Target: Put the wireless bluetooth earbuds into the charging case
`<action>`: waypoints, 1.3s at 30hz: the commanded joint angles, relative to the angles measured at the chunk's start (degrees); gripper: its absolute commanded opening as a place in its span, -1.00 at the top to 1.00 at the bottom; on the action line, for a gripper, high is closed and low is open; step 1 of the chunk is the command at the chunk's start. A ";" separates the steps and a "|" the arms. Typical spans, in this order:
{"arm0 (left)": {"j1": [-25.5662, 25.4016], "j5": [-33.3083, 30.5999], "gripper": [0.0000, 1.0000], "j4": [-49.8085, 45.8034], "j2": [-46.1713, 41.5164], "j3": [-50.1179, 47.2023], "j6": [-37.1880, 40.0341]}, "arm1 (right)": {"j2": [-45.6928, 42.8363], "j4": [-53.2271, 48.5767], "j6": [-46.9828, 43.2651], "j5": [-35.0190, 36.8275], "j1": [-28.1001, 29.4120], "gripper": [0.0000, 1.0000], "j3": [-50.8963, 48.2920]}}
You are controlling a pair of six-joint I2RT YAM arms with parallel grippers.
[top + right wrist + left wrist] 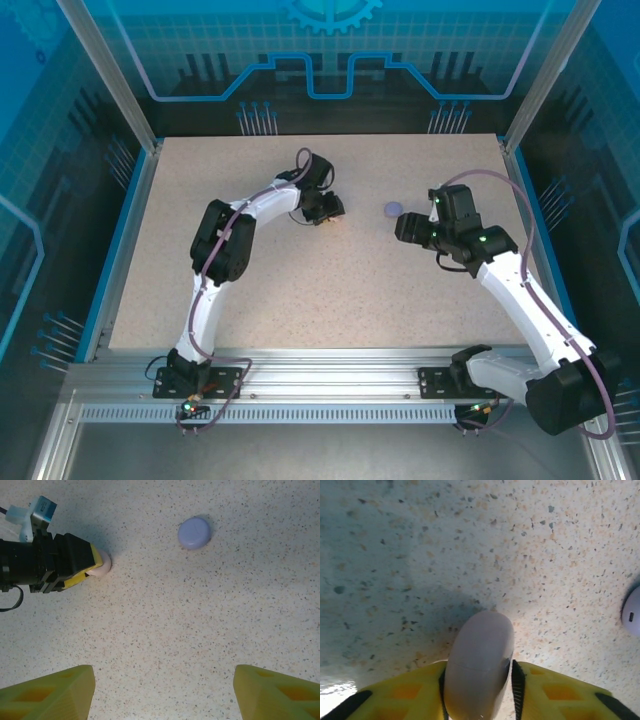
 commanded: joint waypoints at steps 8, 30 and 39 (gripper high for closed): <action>1.68 -2.76 0.00 -7.60 0.44 4.45 5.99 | 0.34 -2.64 -1.09 0.91 0.35 -0.48 3.35; 3.04 -23.86 -0.97 25.44 -42.34 -32.96 25.41 | 0.08 -6.66 -4.36 9.38 -1.63 -1.00 8.14; 3.12 -28.66 -0.97 53.19 -62.69 -61.39 48.37 | -0.17 2.73 -3.80 20.16 -2.64 -1.00 4.97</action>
